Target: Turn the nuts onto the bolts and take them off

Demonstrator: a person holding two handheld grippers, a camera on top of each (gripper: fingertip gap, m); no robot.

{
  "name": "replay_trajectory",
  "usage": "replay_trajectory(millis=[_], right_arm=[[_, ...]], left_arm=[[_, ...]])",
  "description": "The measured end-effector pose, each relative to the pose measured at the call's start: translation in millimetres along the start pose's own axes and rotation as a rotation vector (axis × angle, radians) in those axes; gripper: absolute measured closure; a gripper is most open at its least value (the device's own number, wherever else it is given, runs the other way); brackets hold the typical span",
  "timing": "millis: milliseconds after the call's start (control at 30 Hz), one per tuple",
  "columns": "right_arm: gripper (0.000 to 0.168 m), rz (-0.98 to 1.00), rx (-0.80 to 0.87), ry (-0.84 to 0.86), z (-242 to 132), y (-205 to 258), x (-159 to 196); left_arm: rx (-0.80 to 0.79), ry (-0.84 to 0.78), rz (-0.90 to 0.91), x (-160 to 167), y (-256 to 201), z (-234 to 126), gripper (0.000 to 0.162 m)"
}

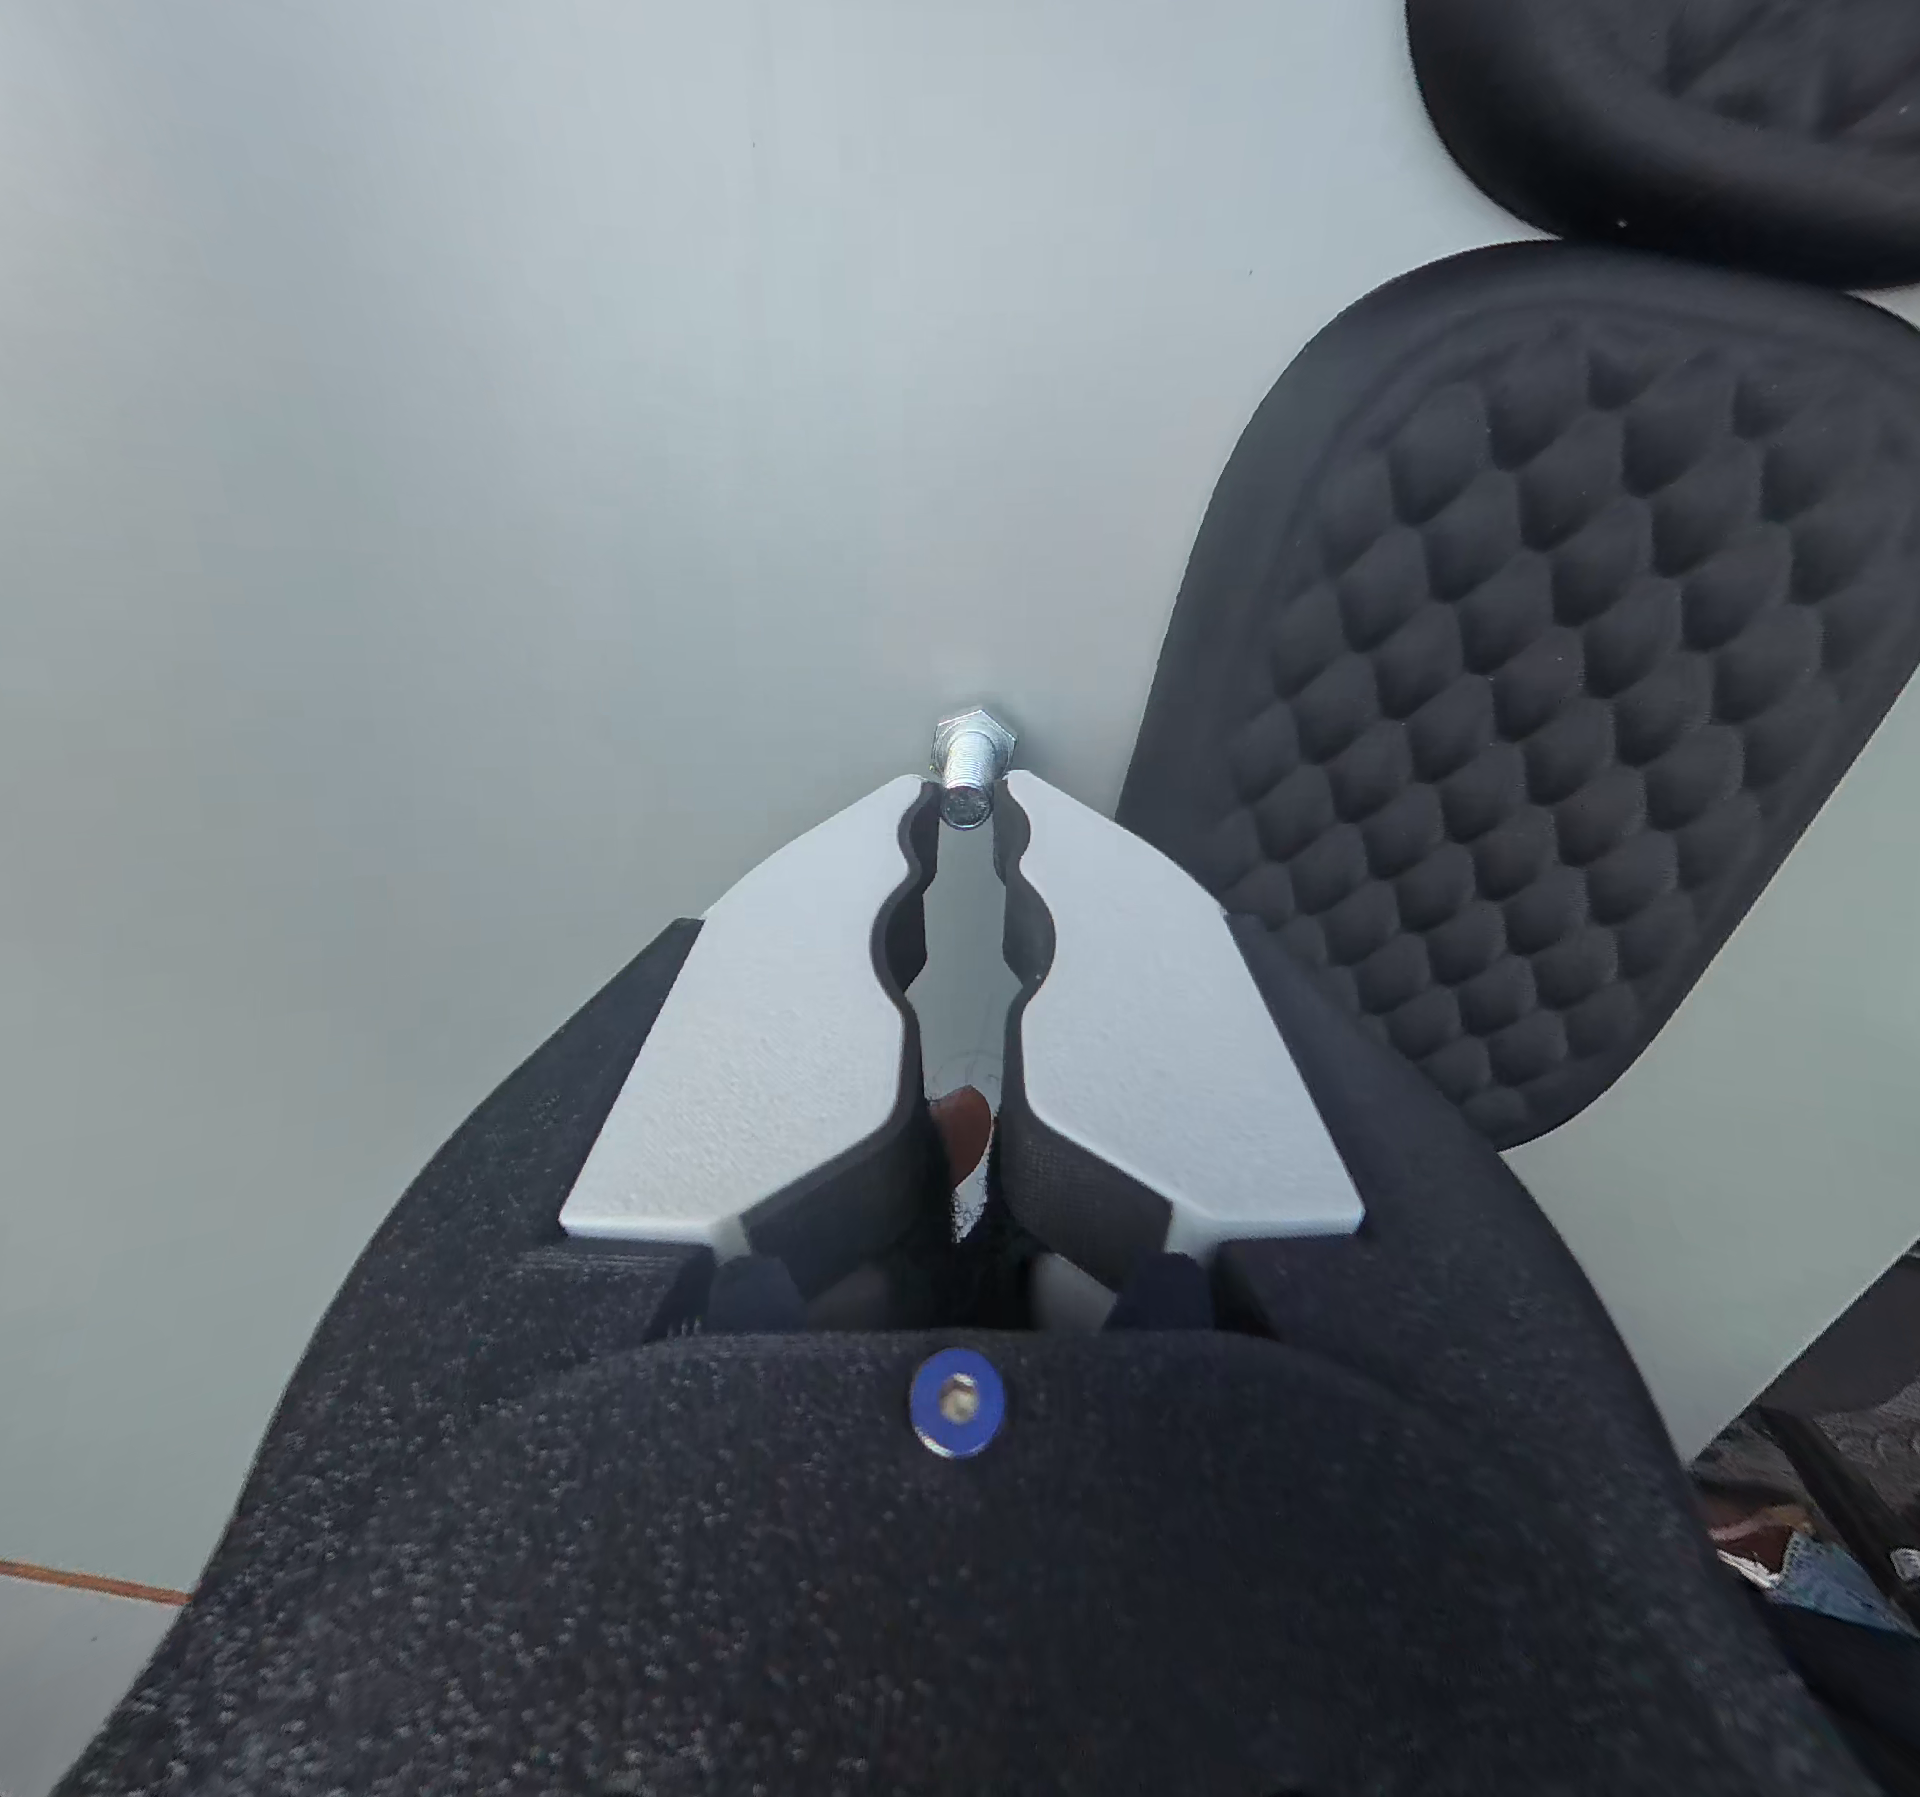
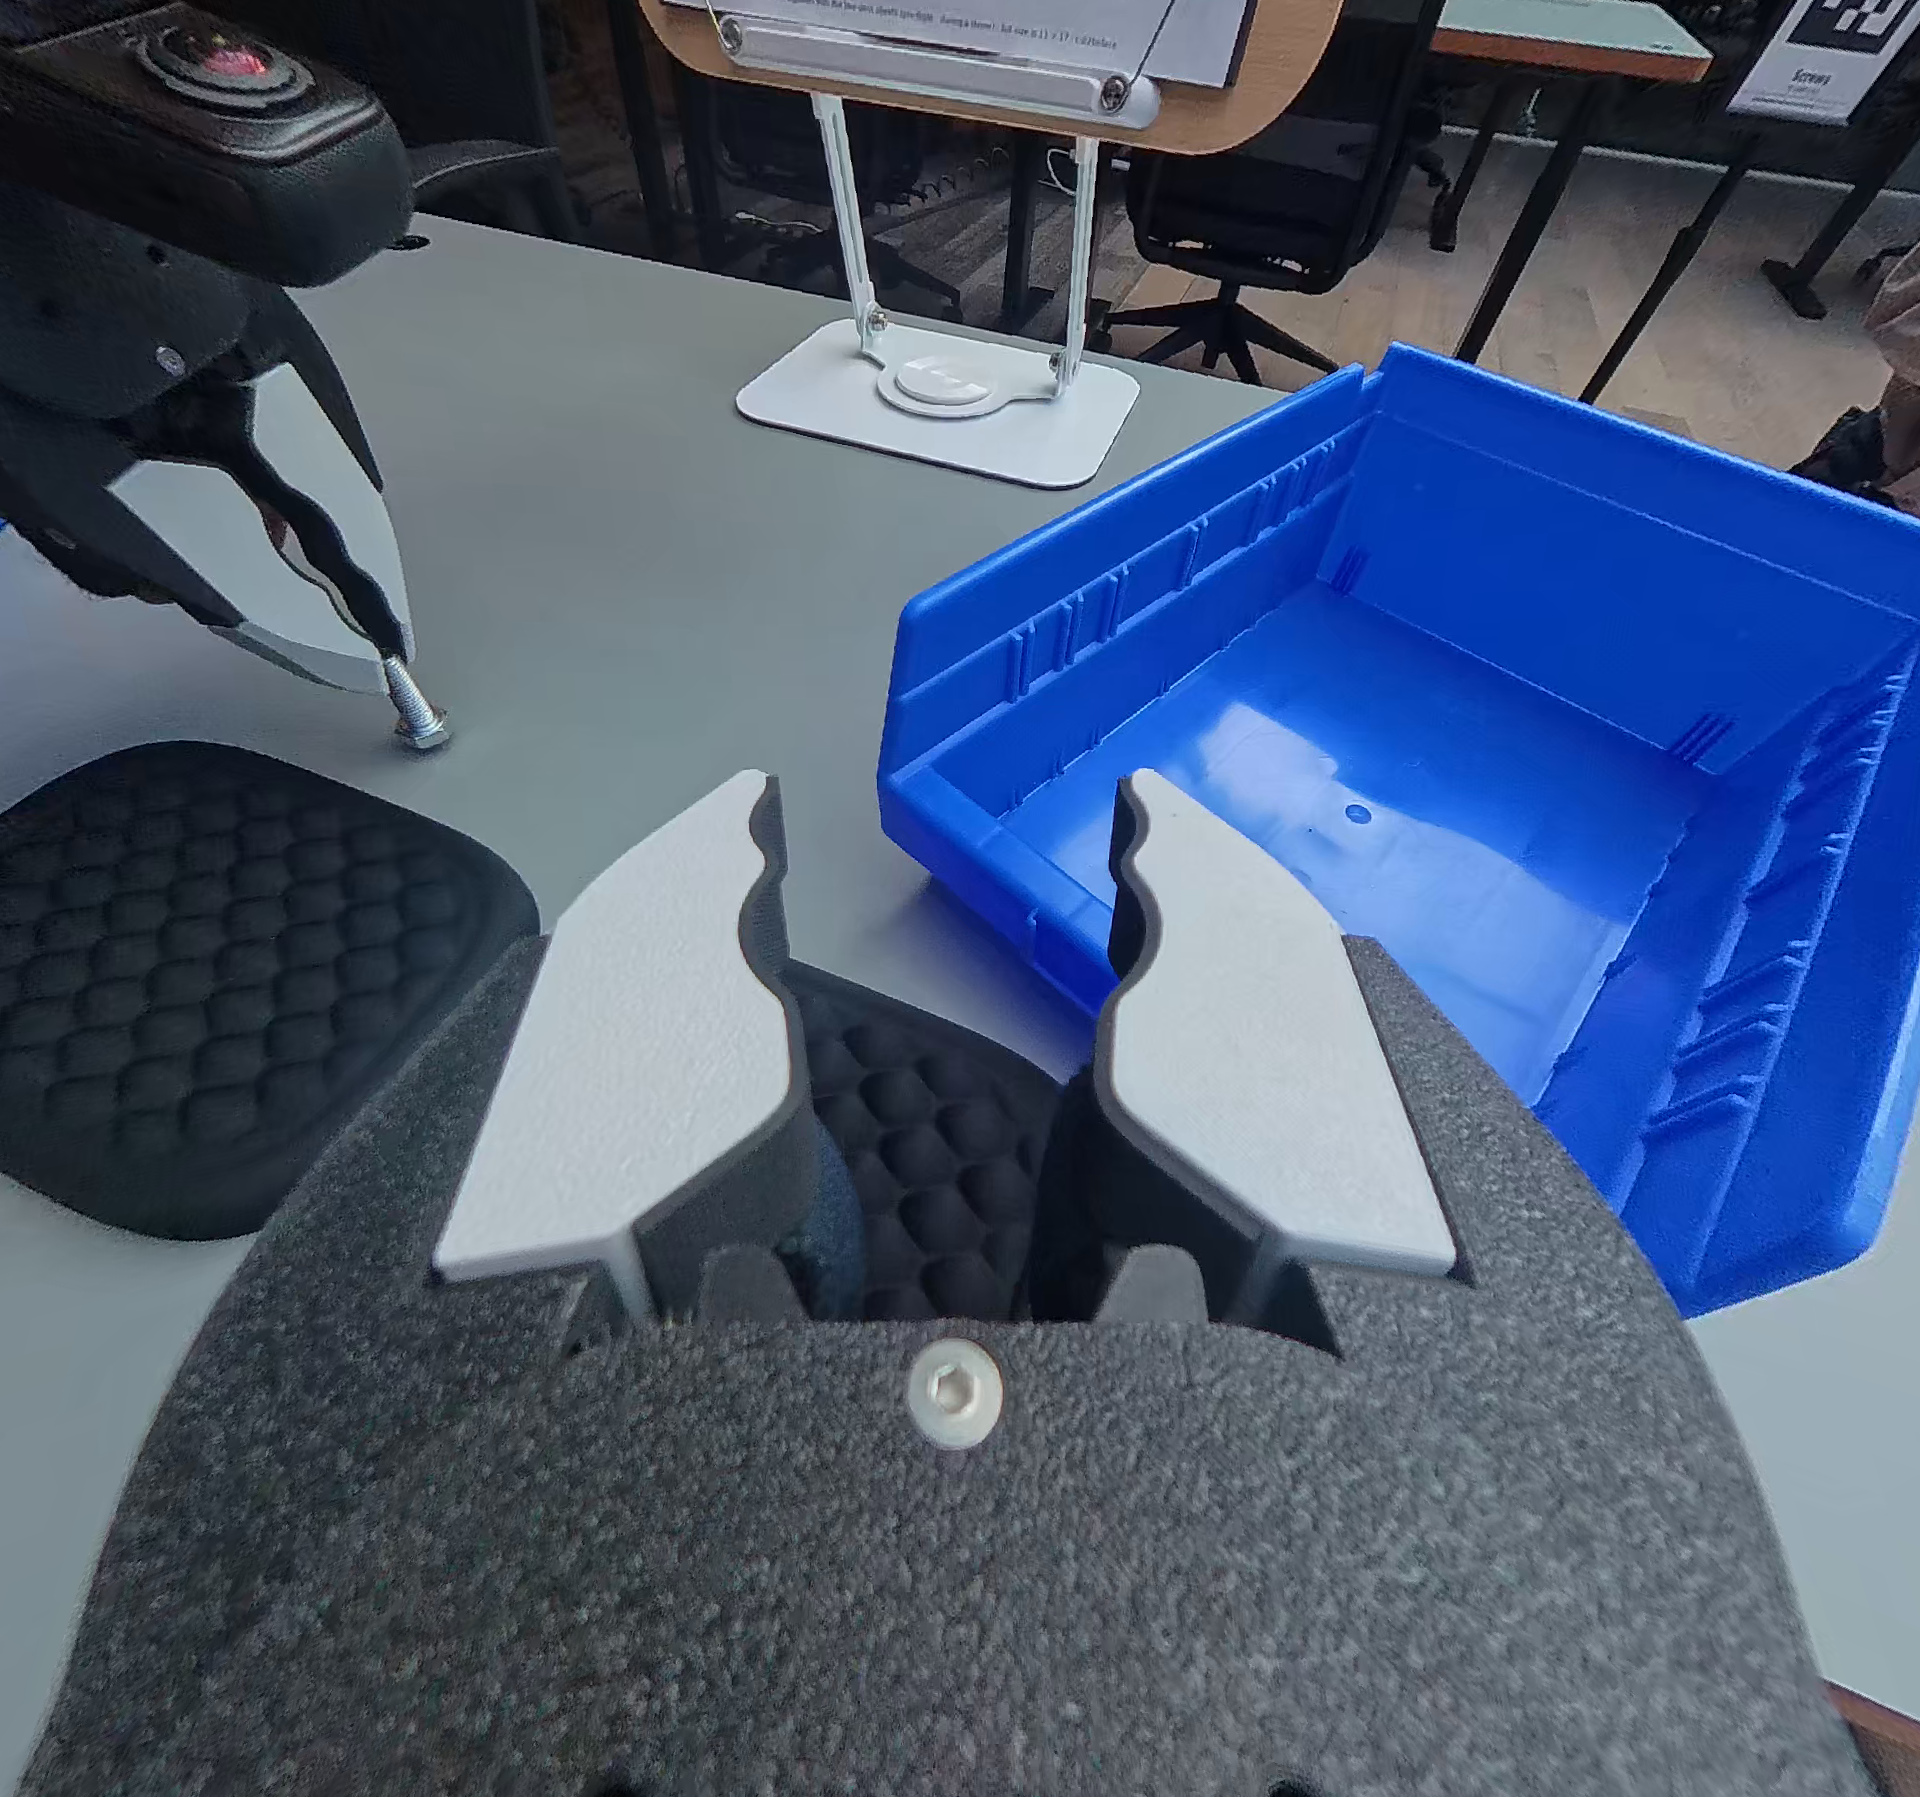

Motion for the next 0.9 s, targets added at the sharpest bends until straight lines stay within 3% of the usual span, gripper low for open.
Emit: replay_trajectory(millis=[200, 367, 467, 633, 767, 900], right_arm=[[0.108, -0.002, 0.000, 0.002, 0.9, 0.6, -1.1], [0.108, -0.005, -0.012, 0.001, 5.0, 2.2, -1.4], [0.108, -0.004, -0.028, 0.000, 9.0, 3.8, -1.4], [0.108, -0.002, -0.057, -0.007, 17.3, 6.9, -2.3], [0.108, -0.009, -0.075, -0.005, 23.4, 11.0, -4.3], [0.108, -0.023, -0.084, -0.008, 26.1, 15.3, -8.2]], left_arm=[[0.016, -0.022, -0.006, 2.0, -1.3, 1.4, 0.150], [-0.029, -0.109, -0.077, 25.9, 4.7, -32.6, 0.145], [-0.073, -0.150, -0.152, 65.5, 8.6, -71.7, 0.134], [-0.163, -0.062, -0.342, 165.3, 6.3, -117.6, 0.128], [-0.176, 0.055, -0.503, 234.3, -4.2, -104.5, 0.130], [-0.081, 0.099, -0.576, 268.0, -14.0, -60.7, 0.130]])
Point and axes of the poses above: each gripper's, where its closed fingertips meet, z out along the fingers, x out of its underside, y = z × x across the jaws, the point moved 10 cm from there along -z, back along the fingers, and after that the axes turned 9 degrees about -x, right-handed, at the moved point
